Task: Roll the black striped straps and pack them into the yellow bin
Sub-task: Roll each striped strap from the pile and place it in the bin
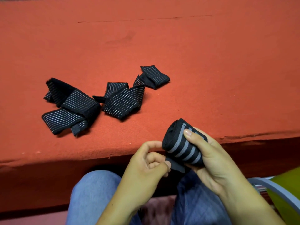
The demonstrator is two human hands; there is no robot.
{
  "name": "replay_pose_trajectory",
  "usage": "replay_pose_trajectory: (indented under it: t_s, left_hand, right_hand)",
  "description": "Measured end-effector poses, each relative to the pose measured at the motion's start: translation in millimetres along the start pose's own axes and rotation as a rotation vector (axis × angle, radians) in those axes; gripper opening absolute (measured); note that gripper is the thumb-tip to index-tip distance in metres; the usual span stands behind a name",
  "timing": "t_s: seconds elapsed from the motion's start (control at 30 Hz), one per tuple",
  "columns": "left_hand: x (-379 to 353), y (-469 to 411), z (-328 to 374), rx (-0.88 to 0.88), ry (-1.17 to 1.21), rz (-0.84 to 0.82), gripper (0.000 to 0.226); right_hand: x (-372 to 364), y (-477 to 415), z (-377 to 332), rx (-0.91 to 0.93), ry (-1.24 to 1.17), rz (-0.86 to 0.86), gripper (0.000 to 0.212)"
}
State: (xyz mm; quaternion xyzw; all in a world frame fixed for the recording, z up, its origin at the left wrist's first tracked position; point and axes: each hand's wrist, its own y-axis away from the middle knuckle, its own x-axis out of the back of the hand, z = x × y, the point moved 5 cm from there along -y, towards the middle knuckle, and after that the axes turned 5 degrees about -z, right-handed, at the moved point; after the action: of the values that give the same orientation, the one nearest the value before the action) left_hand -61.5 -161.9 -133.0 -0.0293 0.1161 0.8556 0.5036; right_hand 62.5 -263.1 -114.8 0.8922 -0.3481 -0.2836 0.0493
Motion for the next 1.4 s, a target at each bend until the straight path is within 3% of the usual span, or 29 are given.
replay_pose_trajectory:
  t_s: [0.13, 0.3, 0.37, 0.47, 0.6, 0.73, 0.87, 1.03, 1.17, 1.4]
  left_hand:
    - [-6.3, 1.2, 7.2, -0.042, 0.04, -0.011, 0.059]
    - [-8.0, 7.4, 12.0, -0.08, -0.066, -0.145, 0.092]
    - [-5.3, 5.4, 13.5, -0.033, -0.087, -0.18, 0.088]
    - [-3.6, 0.0, 16.3, 0.072, -0.051, -0.222, 0.089]
    - [-10.9, -2.8, 28.2, 0.075, -0.159, -0.28, 0.057]
    - [-20.5, -9.0, 29.9, 0.081, -0.116, -0.21, 0.031]
    - [-26.8, -15.7, 32.7, 0.01, -0.123, -0.157, 0.028]
    - [-41.2, -22.2, 53.4, -0.14, -0.215, -0.2, 0.03]
    - [-61.2, -29.0, 76.7, -0.291, -0.269, -0.218, 0.028]
    - [-125.2, -39.1, 85.6, -0.082, -0.017, -0.482, 0.048]
  right_hand:
    - [-2.9, 1.1, 0.7, 0.036, 0.009, -0.011, 0.044]
    - [-3.6, 2.0, -6.6, 0.037, 0.027, -0.019, 0.042]
    - [-0.5, 4.4, -11.7, 0.099, 0.151, 0.012, 0.041]
    - [-1.7, 13.1, -24.4, 0.237, 0.535, -0.005, 0.037]
    - [-7.4, 23.6, -30.5, 0.392, 0.777, -0.092, 0.044]
    - [-9.4, 31.2, -29.9, 0.576, 0.985, -0.067, 0.049]
    - [-7.6, 39.2, -34.5, 0.534, 1.007, -0.049, 0.057]
    - [2.0, 48.6, -60.7, 0.309, 0.686, -0.036, 0.067]
    - [9.9, 56.5, -95.8, 0.279, 0.718, -0.059, 0.056]
    - [36.6, 90.6, -145.7, 0.487, 0.926, -0.005, 0.056]
